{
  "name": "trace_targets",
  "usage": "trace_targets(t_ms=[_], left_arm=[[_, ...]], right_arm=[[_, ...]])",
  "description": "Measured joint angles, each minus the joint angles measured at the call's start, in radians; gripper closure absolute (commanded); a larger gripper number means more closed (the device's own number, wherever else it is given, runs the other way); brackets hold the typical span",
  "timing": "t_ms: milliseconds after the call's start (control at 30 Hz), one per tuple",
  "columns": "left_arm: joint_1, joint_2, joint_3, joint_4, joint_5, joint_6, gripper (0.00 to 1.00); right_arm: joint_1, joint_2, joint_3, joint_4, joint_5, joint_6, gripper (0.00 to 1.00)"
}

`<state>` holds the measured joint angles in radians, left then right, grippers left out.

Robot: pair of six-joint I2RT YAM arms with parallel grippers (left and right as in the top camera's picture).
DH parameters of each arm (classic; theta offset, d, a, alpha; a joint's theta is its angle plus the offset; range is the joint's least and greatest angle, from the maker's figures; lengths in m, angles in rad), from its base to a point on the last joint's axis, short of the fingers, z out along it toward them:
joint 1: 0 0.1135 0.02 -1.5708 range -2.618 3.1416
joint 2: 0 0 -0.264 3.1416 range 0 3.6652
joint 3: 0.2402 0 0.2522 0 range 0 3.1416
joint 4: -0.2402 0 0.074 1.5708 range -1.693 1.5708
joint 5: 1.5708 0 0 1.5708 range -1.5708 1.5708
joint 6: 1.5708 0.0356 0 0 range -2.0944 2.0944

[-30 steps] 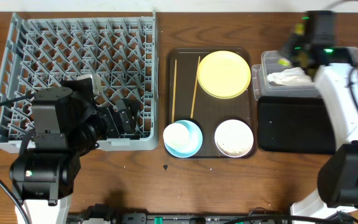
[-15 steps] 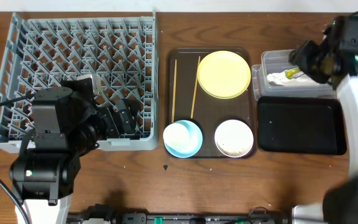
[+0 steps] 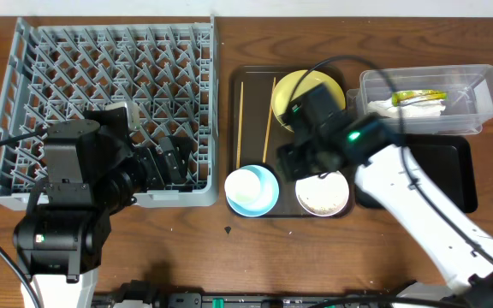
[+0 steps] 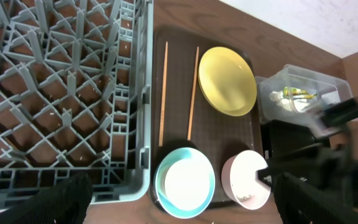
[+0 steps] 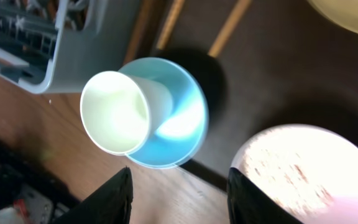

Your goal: Sort waste into correct bins and load items into the dishwasher

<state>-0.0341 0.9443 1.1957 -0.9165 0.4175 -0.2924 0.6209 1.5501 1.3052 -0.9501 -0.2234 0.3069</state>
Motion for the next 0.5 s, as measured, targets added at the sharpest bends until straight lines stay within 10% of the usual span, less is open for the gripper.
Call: trace_targets(t_ms=[500], left_arm=[[0.000, 0.000, 0.000, 0.002, 0.003, 0.000, 0.06]], right_arm=[[0.096, 0.207, -0.143, 0.222, 0.011, -0.030, 0.99]])
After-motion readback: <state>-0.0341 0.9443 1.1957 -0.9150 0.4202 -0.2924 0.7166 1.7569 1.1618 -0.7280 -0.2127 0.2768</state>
